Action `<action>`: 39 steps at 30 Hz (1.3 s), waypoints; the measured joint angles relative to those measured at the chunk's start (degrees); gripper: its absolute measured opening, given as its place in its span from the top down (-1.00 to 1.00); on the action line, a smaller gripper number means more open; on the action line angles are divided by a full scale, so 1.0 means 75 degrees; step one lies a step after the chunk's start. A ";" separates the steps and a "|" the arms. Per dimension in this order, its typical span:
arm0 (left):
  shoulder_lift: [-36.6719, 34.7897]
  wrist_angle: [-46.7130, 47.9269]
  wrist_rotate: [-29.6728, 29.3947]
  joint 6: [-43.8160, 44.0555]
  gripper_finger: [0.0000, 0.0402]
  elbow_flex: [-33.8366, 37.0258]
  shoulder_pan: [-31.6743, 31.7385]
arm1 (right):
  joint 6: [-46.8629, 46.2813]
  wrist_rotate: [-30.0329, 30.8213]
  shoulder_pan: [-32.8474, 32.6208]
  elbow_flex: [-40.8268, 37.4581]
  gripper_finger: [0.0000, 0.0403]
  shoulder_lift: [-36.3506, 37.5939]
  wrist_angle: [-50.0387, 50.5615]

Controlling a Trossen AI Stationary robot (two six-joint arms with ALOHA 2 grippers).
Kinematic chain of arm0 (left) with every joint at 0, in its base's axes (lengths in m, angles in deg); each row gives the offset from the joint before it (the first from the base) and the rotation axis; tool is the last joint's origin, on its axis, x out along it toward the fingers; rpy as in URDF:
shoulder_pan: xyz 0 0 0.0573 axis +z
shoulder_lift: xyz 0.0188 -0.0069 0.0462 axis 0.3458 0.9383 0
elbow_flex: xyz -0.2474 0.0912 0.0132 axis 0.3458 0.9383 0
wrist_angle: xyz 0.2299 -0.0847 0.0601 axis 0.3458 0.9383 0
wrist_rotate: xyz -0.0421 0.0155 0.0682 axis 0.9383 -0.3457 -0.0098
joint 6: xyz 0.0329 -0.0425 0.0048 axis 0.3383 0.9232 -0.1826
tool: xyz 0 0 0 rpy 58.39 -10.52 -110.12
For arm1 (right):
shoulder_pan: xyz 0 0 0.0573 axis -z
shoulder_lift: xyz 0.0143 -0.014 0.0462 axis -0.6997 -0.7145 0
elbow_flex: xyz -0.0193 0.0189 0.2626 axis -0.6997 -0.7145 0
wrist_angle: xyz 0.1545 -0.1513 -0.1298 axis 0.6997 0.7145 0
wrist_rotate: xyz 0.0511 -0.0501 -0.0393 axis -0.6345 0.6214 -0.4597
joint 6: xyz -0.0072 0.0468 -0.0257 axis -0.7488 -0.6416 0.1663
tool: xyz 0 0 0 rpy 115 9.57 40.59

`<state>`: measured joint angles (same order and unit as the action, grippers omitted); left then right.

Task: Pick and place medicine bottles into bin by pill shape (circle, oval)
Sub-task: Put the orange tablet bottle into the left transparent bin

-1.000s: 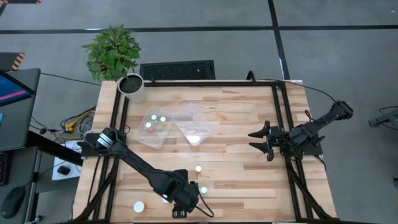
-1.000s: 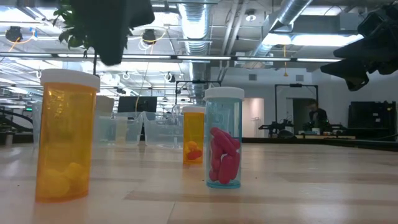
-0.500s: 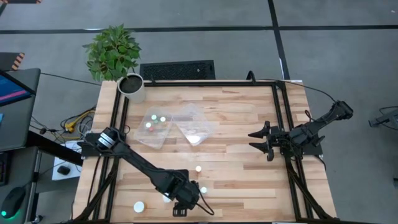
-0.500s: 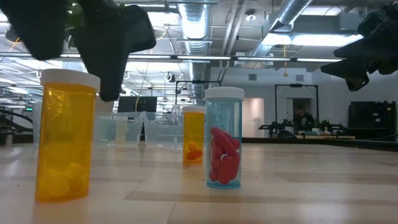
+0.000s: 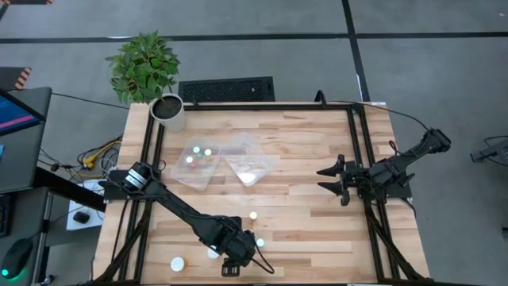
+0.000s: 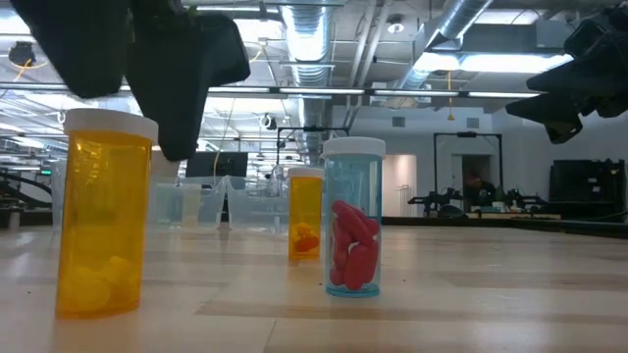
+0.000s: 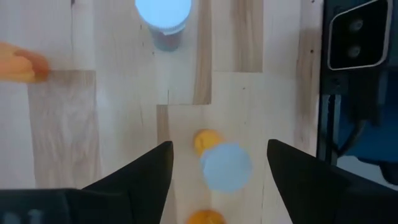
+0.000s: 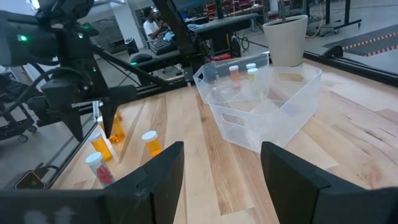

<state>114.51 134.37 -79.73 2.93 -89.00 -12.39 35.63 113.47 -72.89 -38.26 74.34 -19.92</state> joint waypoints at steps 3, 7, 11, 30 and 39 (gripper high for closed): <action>0.0000 -0.0237 0.0088 0.0176 -0.22 0.0181 0.0000 | -0.0036 0.0000 0.0000 -0.0002 -0.12 0.0000 0.0002; 0.0000 -0.0260 0.0080 0.0192 -0.22 0.0181 -0.0025 | -0.0141 0.0000 0.0000 -0.0003 -0.12 0.0000 0.0003; 0.0000 -0.0143 0.0172 0.0205 -0.22 0.0181 -0.0038 | -0.0144 0.0001 0.0000 -0.0002 -0.12 0.0000 0.0001; 0.0000 -0.0129 0.0285 0.0202 0.30 0.0181 -0.0058 | -0.0331 0.0003 0.0000 0.0000 -0.12 0.0000 0.0000; -0.0003 -0.0098 0.0358 0.0116 0.54 0.0107 -0.0003 | -0.0331 0.0003 0.0000 0.0000 -0.12 0.0000 0.0000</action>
<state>114.48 133.64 -77.04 3.80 -88.20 -12.42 33.15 113.49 -72.89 -38.26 74.34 -19.92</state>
